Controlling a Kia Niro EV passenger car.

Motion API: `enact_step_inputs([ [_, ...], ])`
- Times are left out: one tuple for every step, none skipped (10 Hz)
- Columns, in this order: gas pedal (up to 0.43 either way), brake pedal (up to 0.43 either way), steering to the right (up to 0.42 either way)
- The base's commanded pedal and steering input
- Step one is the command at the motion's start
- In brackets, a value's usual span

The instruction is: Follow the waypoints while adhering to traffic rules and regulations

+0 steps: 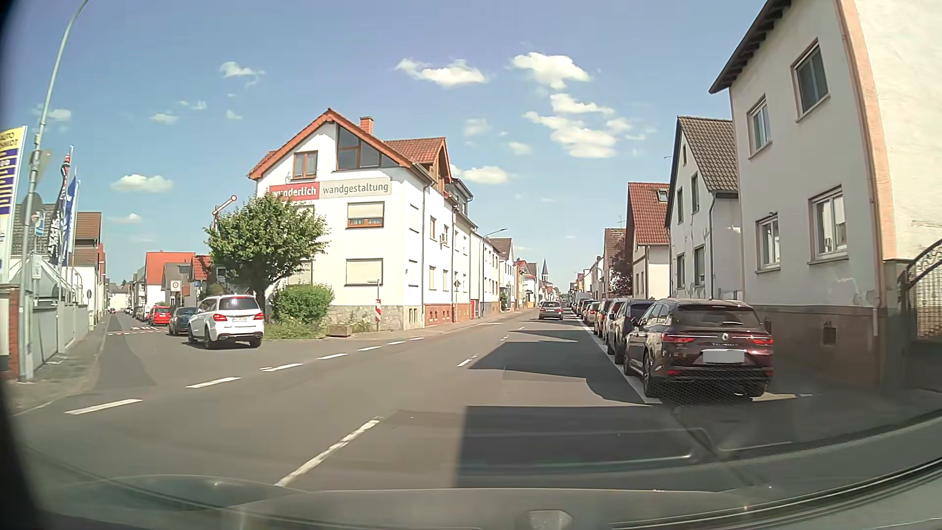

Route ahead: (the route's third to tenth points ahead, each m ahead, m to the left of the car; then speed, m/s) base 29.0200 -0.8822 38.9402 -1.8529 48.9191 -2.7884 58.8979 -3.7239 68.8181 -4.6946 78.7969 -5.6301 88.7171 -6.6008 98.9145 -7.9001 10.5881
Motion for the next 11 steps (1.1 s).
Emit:
enact_step_inputs([
  [0.028,0.030,0.035],
  [0.028,0.030,0.034],
  [0.028,0.030,0.033],
  [0.028,0.030,0.032],
  [0.028,0.030,0.031],
  [0.028,0.030,0.030],
  [0.028,0.030,0.030],
  [0.028,0.030,0.030],
  [0.028,0.030,0.028],
  [0.028,0.030,0.026],
  [0.028,0.030,0.024],
])
